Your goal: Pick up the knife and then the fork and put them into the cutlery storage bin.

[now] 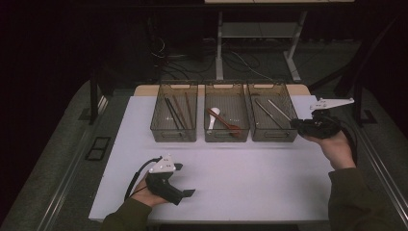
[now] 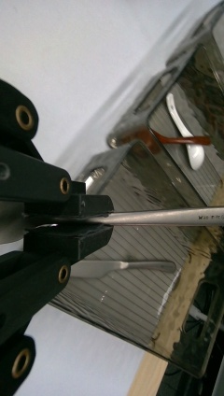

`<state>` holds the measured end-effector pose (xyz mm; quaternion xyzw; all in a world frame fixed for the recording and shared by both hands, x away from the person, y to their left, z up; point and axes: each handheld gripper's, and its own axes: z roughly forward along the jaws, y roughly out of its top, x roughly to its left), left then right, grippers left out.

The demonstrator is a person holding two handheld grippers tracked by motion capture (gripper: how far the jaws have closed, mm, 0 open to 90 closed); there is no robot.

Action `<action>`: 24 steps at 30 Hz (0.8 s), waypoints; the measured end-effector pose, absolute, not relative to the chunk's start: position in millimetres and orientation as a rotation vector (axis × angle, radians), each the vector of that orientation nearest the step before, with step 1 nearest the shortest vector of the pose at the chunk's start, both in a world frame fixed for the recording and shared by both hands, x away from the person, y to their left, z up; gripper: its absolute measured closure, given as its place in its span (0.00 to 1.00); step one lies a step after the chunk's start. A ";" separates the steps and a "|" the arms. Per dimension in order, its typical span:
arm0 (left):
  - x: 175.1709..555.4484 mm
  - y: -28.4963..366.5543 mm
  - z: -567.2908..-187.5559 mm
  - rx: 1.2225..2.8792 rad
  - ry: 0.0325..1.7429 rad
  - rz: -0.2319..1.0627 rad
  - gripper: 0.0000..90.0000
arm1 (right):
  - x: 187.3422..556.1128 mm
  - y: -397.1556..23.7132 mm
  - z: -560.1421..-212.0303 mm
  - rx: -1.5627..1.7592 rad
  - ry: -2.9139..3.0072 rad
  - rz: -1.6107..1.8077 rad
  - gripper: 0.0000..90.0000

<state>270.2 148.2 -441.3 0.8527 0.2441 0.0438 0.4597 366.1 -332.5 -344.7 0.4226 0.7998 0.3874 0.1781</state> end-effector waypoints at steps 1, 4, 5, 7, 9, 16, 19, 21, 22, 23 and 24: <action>270.3 148.3 -441.4 2.099 0.601 0.108 0.00 | 369.1 -332.5 -343.5 1.199 2.257 1.097 0.94; 269.8 147.5 -441.6 2.088 0.610 0.105 0.00 | 377.7 -332.1 -340.6 1.214 2.249 1.095 0.94; 269.8 147.4 -441.7 2.087 0.611 0.106 0.00 | 380.0 -332.0 -339.9 1.217 2.247 1.088 0.94; 269.8 147.5 -441.6 2.088 0.608 0.107 0.00 | 386.8 -331.0 -338.1 1.229 2.247 1.083 0.94; 269.5 147.6 -441.2 2.088 0.606 0.108 0.00 | 392.6 -329.0 -337.0 1.241 2.245 1.067 0.94; 269.9 147.7 -441.2 2.090 0.597 0.107 0.00 | 414.6 -320.3 -341.3 1.273 2.263 1.023 0.94; 270.3 147.9 -441.2 2.088 0.592 0.108 0.00 | 424.5 -316.2 -346.2 1.290 2.274 0.994 0.94; 270.4 148.3 -441.1 2.086 0.591 0.112 0.00 | 430.1 -313.8 -349.5 1.307 2.279 0.968 0.94; 270.7 148.5 -441.2 2.084 0.594 0.114 0.00 | 432.9 -313.1 -351.1 1.313 2.280 0.965 0.94; 271.0 148.9 -441.1 2.083 0.599 0.116 0.00 | 435.2 -312.2 -352.7 1.327 2.279 0.959 0.94; 271.4 149.2 -441.1 2.081 0.603 0.121 0.00 | 437.7 -311.4 -354.7 1.330 2.275 0.952 0.94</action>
